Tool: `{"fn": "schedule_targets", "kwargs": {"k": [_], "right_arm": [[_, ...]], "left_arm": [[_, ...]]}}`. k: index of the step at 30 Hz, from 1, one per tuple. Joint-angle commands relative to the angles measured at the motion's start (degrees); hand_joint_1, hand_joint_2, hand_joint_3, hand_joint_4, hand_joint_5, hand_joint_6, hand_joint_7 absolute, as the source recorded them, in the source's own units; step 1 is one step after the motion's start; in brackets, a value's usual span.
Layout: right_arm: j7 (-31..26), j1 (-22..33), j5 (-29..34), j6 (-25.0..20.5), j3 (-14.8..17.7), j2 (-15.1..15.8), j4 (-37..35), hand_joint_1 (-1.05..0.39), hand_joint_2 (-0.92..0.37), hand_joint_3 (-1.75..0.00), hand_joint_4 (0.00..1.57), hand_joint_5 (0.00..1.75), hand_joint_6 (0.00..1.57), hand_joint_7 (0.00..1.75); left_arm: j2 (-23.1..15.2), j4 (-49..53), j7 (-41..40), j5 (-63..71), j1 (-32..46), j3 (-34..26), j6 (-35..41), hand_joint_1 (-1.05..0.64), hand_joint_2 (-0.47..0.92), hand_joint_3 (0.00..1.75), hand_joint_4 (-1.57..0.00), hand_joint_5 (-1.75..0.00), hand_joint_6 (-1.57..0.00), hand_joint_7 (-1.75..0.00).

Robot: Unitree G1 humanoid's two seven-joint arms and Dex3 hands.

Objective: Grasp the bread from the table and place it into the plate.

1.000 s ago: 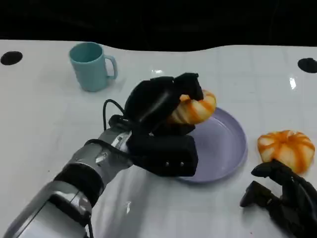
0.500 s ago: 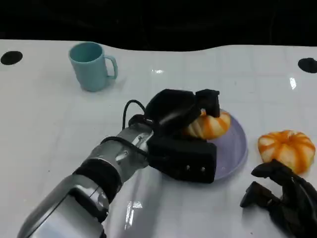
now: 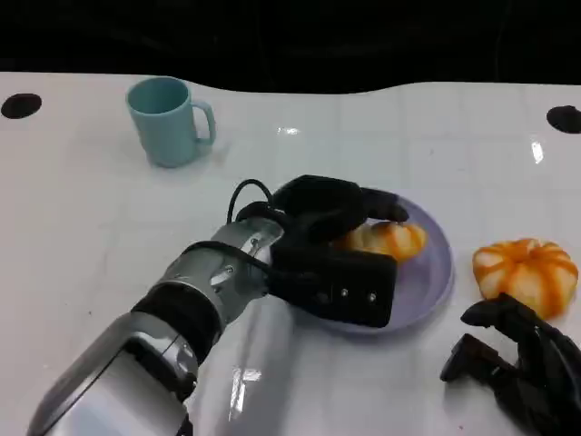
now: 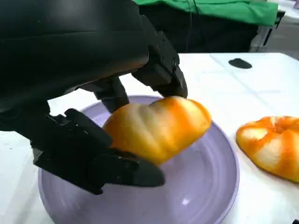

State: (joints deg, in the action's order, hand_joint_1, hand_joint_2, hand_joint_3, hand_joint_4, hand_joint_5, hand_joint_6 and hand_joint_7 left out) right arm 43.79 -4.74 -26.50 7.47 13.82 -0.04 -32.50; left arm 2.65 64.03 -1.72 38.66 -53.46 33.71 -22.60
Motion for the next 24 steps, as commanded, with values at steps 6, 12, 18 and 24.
{"fn": "schedule_targets", "kwargs": {"k": [6, 12, 18, 24], "right_arm": [[-0.84, 0.75, -0.07, -0.54, 0.07, 0.41, 0.07, -0.51, -0.92, -0.21, 0.68, 1.47, 0.62, 1.16], [-0.29, 0.54, 0.07, -0.19, -0.02, 0.75, -0.45, -0.51, -0.92, -0.23, 0.67, 1.47, 0.61, 1.16], [-0.14, 0.55, -0.14, -0.26, 0.09, 0.70, -0.48, -0.49, -0.92, -0.24, 0.66, 1.47, 0.60, 1.16], [-0.67, 0.70, 0.16, 0.04, -0.05, 0.65, -0.14, -0.51, -0.92, -0.22, 0.67, 1.47, 0.60, 1.16]], "left_arm": [[-3.36, -4.10, 6.44, -0.10, -1.71, 0.20, 0.76, -1.05, 0.92, 0.85, -0.01, -0.26, -0.16, 0.00], [-5.27, -7.14, 8.17, -1.71, -0.02, -0.91, -0.17, -1.05, 0.92, 0.86, -0.01, -0.27, -0.16, 0.00], [-8.26, -12.50, 9.78, -8.23, 5.10, -5.58, -4.77, -1.03, 0.92, 0.82, -0.05, -0.31, -0.17, -0.01], [-9.48, -17.92, 18.05, -20.77, 11.41, -12.41, -8.69, -0.99, 0.92, 0.77, -0.07, -0.35, -0.17, -0.01]]}}
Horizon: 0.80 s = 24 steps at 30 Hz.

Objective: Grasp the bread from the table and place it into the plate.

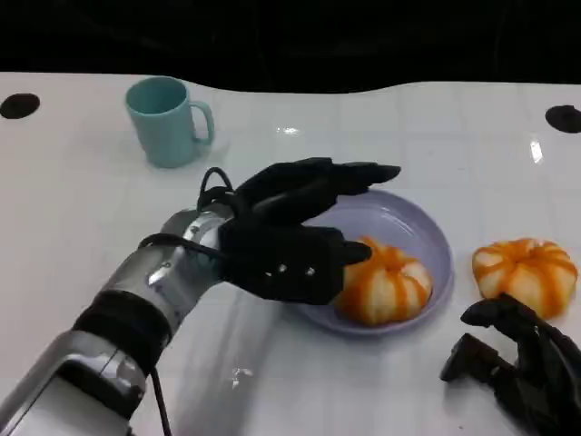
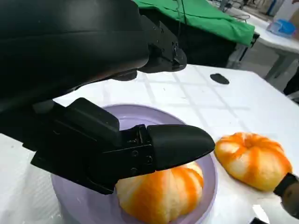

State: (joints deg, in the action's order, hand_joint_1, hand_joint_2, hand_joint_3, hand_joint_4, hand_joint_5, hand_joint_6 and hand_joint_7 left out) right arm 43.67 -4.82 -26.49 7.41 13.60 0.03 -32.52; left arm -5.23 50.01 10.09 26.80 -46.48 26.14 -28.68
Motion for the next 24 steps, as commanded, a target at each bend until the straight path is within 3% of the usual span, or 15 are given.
{"fn": "schedule_targets", "kwargs": {"k": [1, 6, 10, 13, 18, 22, 24], "right_arm": [[-0.42, 0.74, 0.05, 0.03, 0.17, 0.62, -0.14, -0.50, -0.92, -0.22, 0.66, 1.47, 0.60, 1.16], [-0.27, 0.69, -0.08, -0.07, 0.18, 0.66, -0.18, -0.50, -0.92, -0.23, 0.65, 1.48, 0.59, 1.18], [-0.97, 0.80, 0.19, 0.62, 0.10, 0.21, -0.04, -0.51, -0.92, -0.20, 0.67, 1.49, 0.60, 1.19], [-0.95, 0.78, 0.27, 1.33, 0.04, 0.11, -0.27, -0.51, -0.92, -0.22, 0.67, 1.49, 0.60, 1.19], [-1.70, 0.99, 0.62, 1.69, -0.23, 0.07, 0.12, -0.51, -0.92, -0.23, 0.66, 1.49, 0.60, 1.19], [-1.79, 1.05, 0.68, 1.93, -0.43, 0.13, 0.23, -0.50, -0.92, -0.23, 0.66, 1.48, 0.60, 1.19], [-1.87, 1.12, 0.98, 2.05, -0.67, 0.34, 0.41, -0.51, -0.92, -0.25, 0.66, 1.49, 0.59, 1.19]], "left_arm": [[-1.70, -5.21, 8.39, -11.68, 5.75, -6.11, -2.71, -1.00, 0.92, 0.75, -0.07, -0.36, -0.17, -0.01], [-1.83, -8.00, 11.96, -14.56, 7.49, -7.62, -1.53, -1.01, 0.92, 0.73, -0.06, -0.38, -0.18, -0.01], [-2.70, -17.92, 24.26, -30.78, 17.12, -13.43, 1.74, -0.98, 0.92, 0.68, -0.06, -0.44, -0.22, -0.03], [-1.26, -25.57, 23.91, -37.55, 25.78, -17.06, 3.91, -0.88, 0.92, 0.62, -0.33, -0.51, -0.43, -0.08], [2.52, -35.11, 24.25, -49.53, 35.58, -21.26, 12.20, -0.73, 0.92, 0.53, -0.64, -0.65, -0.67, -0.15], [4.60, -40.08, 23.10, -54.48, 40.06, -22.90, 18.24, -0.68, 0.92, 0.50, -0.71, -0.71, -0.75, -0.16], [5.73, -43.47, 21.94, -58.96, 43.56, -24.08, 24.09, -0.61, 0.92, 0.45, -0.69, -1.06, -0.83, -0.25]]}}
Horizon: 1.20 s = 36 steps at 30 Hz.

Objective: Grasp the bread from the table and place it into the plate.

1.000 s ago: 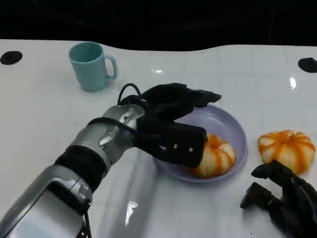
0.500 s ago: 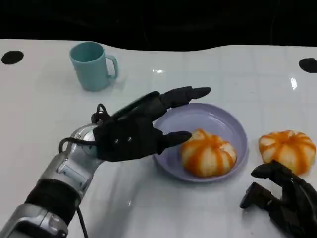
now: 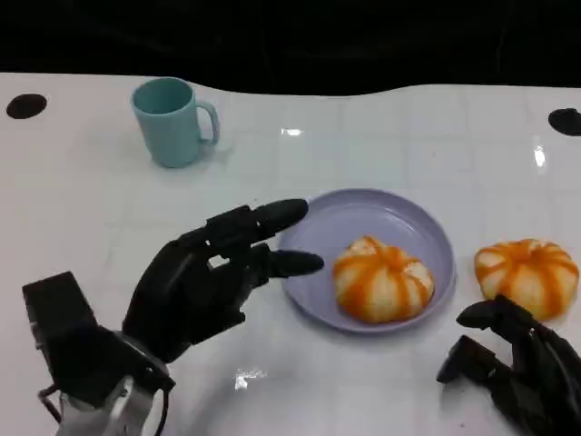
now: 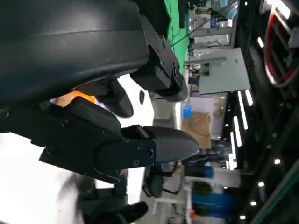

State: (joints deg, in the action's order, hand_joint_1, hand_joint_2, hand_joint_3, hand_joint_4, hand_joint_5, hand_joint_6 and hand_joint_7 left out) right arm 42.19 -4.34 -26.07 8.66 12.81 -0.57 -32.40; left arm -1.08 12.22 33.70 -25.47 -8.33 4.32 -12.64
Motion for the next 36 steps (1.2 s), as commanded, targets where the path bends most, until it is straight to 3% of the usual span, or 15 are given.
{"fn": "schedule_targets", "kwargs": {"k": [1, 3, 4, 6, 8, 9, 12, 23, 36], "right_arm": [[-0.50, 0.71, 0.64, 0.60, 0.02, 1.02, 0.48, -0.51, -0.92, -0.25, 0.66, 1.49, 0.59, 1.19], [-0.64, 0.79, 0.65, 0.35, -0.07, 1.09, 0.70, -0.51, -0.92, -0.25, 0.66, 1.49, 0.59, 1.20], [-0.77, 0.84, 0.59, 0.30, -0.05, 1.00, 0.76, -0.51, -0.92, -0.25, 0.67, 1.50, 0.59, 1.20], [-0.94, 0.90, 0.52, 0.31, -0.02, 0.88, 0.83, -0.51, -0.92, -0.23, 0.67, 1.49, 0.60, 1.19], [-0.65, 0.95, 0.40, 0.25, -0.10, 0.96, 0.93, -0.51, -0.92, -0.23, 0.67, 1.49, 0.60, 1.18], [-0.47, 1.01, 0.27, 0.08, -0.13, 1.02, 1.11, -0.51, -0.92, -0.24, 0.67, 1.49, 0.60, 1.18], [-0.46, 1.20, 0.13, -0.30, -0.18, 1.11, 1.56, -0.52, -0.92, -0.24, 0.67, 1.49, 0.60, 1.18], [-0.72, 1.47, -0.09, -1.82, 0.10, 1.04, 2.52, -0.53, -0.92, -0.22, 0.69, 1.49, 0.62, 1.17], [-1.40, 2.09, 0.32, -2.36, -0.10, 1.07, 3.76, -0.53, -0.92, -0.20, 0.69, 1.48, 0.62, 1.16]], "left_arm": [[2.09, -7.26, -2.66, -9.63, 6.93, -3.06, 12.05, -0.60, 0.92, 0.45, -0.65, -1.20, -0.82, -0.35], [2.52, -9.21, -3.79, -12.37, 8.19, -4.11, 16.91, -0.58, 0.92, 0.41, -0.67, -1.34, -0.76, -0.62], [3.36, -9.94, -4.46, -13.36, 9.45, -4.62, 18.09, -0.57, 0.92, 0.40, -0.68, -1.36, -0.75, -0.66], [4.44, -10.90, -5.12, -14.11, 10.90, -5.33, 19.42, -0.54, 0.92, 0.45, -0.72, -1.58, -0.73, -0.95], [4.89, -11.85, -5.56, -15.55, 12.11, -6.14, 21.93, -0.54, 0.92, 0.46, -0.73, -1.63, -0.72, -1.02], [4.90, -12.40, -5.81, -16.93, 13.10, -6.68, 24.04, -0.55, 0.92, 0.40, -0.77, -1.70, -0.72, -1.24], [4.79, -13.52, -5.91, -18.62, 15.02, -7.66, 27.66, -0.56, 0.92, 0.33, -0.82, -1.74, -0.69, -1.51], [4.75, -11.28, -3.71, -17.08, 16.39, -9.23, 29.19, -0.53, 0.92, 0.35, -0.85, -1.75, -0.64, -1.65], [4.87, -9.94, -3.71, -16.62, 15.19, -10.29, 29.63, -0.53, 0.92, 0.31, -0.81, -1.75, -0.62, -1.64]]}}
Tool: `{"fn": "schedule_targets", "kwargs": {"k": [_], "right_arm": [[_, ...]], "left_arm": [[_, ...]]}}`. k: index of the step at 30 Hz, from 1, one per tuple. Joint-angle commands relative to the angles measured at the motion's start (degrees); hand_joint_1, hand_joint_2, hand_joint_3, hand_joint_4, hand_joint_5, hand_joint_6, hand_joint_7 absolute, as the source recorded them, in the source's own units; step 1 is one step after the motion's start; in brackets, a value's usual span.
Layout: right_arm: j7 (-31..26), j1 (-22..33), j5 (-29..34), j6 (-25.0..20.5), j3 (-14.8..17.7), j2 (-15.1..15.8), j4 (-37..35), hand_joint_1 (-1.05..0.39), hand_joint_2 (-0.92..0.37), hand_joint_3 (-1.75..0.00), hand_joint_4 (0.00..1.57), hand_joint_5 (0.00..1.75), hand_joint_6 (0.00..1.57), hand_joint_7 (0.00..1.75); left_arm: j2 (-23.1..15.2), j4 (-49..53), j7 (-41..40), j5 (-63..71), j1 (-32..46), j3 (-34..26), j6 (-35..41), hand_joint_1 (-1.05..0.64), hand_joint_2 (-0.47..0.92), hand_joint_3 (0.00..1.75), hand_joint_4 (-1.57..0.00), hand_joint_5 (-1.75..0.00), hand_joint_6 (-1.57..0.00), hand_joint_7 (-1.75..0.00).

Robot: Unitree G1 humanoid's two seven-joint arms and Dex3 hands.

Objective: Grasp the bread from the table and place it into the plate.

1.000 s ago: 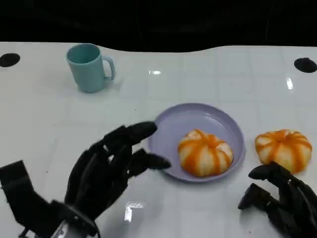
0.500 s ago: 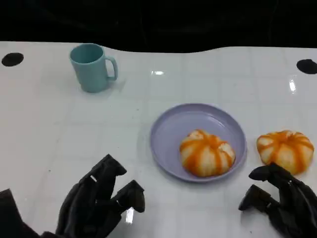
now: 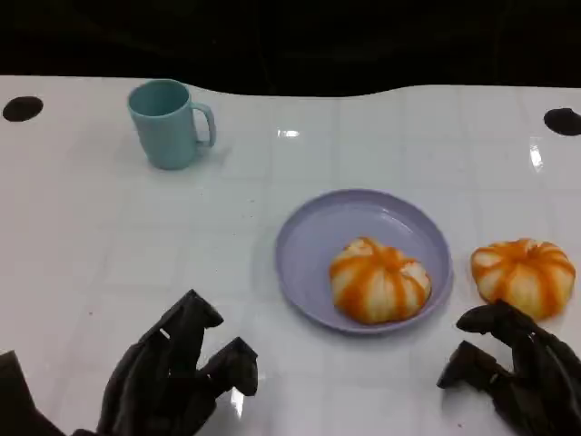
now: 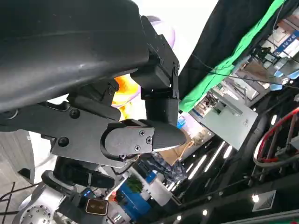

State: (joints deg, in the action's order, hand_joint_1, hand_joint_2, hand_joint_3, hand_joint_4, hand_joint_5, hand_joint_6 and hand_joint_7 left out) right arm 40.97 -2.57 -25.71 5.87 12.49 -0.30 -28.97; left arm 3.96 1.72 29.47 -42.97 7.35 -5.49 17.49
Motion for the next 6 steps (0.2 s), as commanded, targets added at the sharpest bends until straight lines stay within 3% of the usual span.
{"fn": "schedule_targets", "kwargs": {"k": [1, 6], "right_arm": [[-0.21, 0.33, -0.02, 0.48, 0.23, 0.79, 0.33, -0.53, -0.92, -0.20, 0.69, 1.48, 0.62, 1.16], [0.84, -0.03, -0.17, 0.80, 0.26, 1.17, -0.34, -0.53, -0.92, -0.22, 0.68, 1.49, 0.62, 1.16]], "left_arm": [[-0.13, 0.58, 0.51, 0.97, -0.49, -0.50, -0.54, -0.53, 0.92, 0.31, -0.82, -1.75, -0.63, -1.64], [0.43, 0.99, 0.58, 1.54, -0.59, -0.62, -1.36, -0.53, 0.92, 0.32, -0.81, -1.75, -0.62, -1.65]]}}
